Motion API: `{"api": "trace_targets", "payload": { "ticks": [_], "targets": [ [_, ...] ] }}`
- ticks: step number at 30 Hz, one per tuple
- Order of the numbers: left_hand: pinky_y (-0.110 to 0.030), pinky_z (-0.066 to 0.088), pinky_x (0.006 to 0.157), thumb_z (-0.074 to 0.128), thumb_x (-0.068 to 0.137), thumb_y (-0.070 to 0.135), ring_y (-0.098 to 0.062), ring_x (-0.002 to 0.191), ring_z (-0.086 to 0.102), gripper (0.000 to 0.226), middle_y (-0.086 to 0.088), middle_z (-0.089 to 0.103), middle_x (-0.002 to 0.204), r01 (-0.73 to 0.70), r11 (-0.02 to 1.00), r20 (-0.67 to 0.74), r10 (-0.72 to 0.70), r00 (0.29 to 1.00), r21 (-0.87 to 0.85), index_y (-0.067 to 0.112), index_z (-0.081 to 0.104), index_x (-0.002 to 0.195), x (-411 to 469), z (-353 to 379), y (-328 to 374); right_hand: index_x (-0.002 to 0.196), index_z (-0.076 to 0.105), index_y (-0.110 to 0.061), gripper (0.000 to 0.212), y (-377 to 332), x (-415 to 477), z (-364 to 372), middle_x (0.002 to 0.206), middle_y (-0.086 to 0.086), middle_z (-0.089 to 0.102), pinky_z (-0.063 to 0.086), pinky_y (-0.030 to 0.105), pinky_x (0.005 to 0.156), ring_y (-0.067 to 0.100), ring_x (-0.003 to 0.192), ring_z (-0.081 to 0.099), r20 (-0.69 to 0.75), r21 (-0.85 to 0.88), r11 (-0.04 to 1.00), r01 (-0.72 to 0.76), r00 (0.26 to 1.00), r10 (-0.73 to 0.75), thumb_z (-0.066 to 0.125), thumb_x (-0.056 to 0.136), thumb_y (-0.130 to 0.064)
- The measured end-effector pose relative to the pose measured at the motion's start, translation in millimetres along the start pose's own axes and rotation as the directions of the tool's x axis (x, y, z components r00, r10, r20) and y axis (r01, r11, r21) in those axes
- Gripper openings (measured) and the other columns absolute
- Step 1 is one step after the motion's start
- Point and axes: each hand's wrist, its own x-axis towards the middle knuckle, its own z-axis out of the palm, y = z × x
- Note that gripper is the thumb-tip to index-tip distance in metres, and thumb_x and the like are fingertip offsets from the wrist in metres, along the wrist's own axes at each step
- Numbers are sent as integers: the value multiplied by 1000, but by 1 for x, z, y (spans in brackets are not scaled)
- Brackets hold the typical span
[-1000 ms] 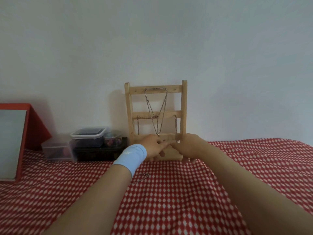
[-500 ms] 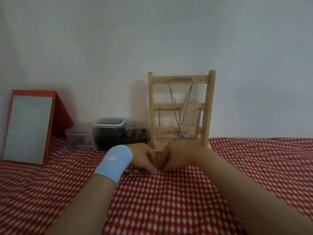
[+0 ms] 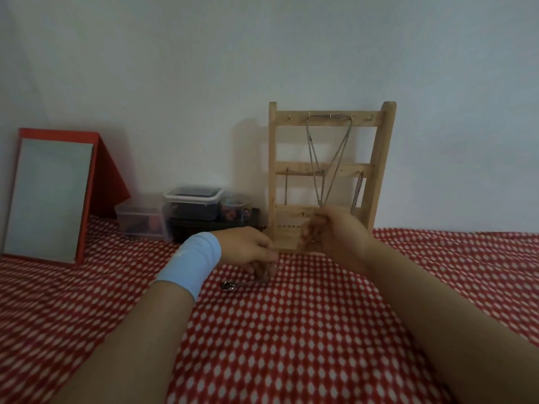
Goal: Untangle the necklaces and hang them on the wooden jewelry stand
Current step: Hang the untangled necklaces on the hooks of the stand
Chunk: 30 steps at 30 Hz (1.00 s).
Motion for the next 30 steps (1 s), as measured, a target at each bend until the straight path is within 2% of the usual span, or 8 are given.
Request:
{"api": "trace_targets", "payload": {
  "ticks": [3,7,10,14,17,21,25,30],
  "targets": [
    [-40,54,89,44,103,20,-28,87,69,25,-10,71,80,-7,952,7,10,1000,-305,9,59,87,-3,4,1,64,37,-20,43,-7,-3,-2,60,1,38,45,34,51,21,51,42,-12,129,991,-37,999,38,39,106,-29],
    [-36,57,69,40,104,22,-26,68,65,26,-6,55,68,-13,946,-1,13,1000,-325,10,53,84,-6,6,5,63,41,-23,41,-12,-5,-10,58,-2,32,20,22,39,11,44,22,-143,-356,934,-36,990,-16,47,103,-32],
    [-29,46,52,40,104,20,-19,50,54,21,0,48,59,-86,911,-94,52,994,-403,9,53,91,-2,6,9,66,49,-14,37,-15,-6,-14,58,0,42,34,26,48,14,51,37,-173,-798,596,-92,982,-80,53,99,-30],
    [-22,35,44,41,103,16,-12,42,40,21,2,37,52,-243,731,-233,118,965,-638,7,56,92,1,4,17,61,44,-13,50,-20,-12,-10,67,3,49,42,33,66,18,66,47,-120,-953,270,-134,991,67,46,105,-36],
    [-17,23,37,39,104,17,-8,36,30,24,4,34,54,-267,645,-211,165,963,-716,11,57,90,-7,-5,22,60,49,-16,59,-24,-11,-9,57,-1,52,45,31,64,14,53,50,-149,-910,379,-169,985,82,42,102,-56],
    [-18,17,37,44,102,19,-8,38,29,21,5,40,55,-342,778,-364,157,918,-527,13,61,90,-23,-25,26,57,46,-22,59,-34,-15,-15,51,-6,44,32,25,50,9,42,37,-91,-766,623,-156,987,136,48,93,-70],
    [-19,42,64,64,90,27,-6,71,59,7,11,65,78,-173,972,-667,235,707,159,23,69,86,-33,-40,25,70,66,-25,39,-39,-19,-19,55,-12,54,37,24,58,6,53,46,-60,-841,540,-9,995,-76,62,93,-56],
    [-22,38,61,68,87,36,-7,68,56,19,10,62,71,19,950,-571,172,803,313,21,68,76,-40,-47,25,60,54,-16,45,-40,-14,-17,56,-6,52,41,28,57,13,55,50,-217,-866,499,-2,903,-372,66,94,-42]
  ]
}}
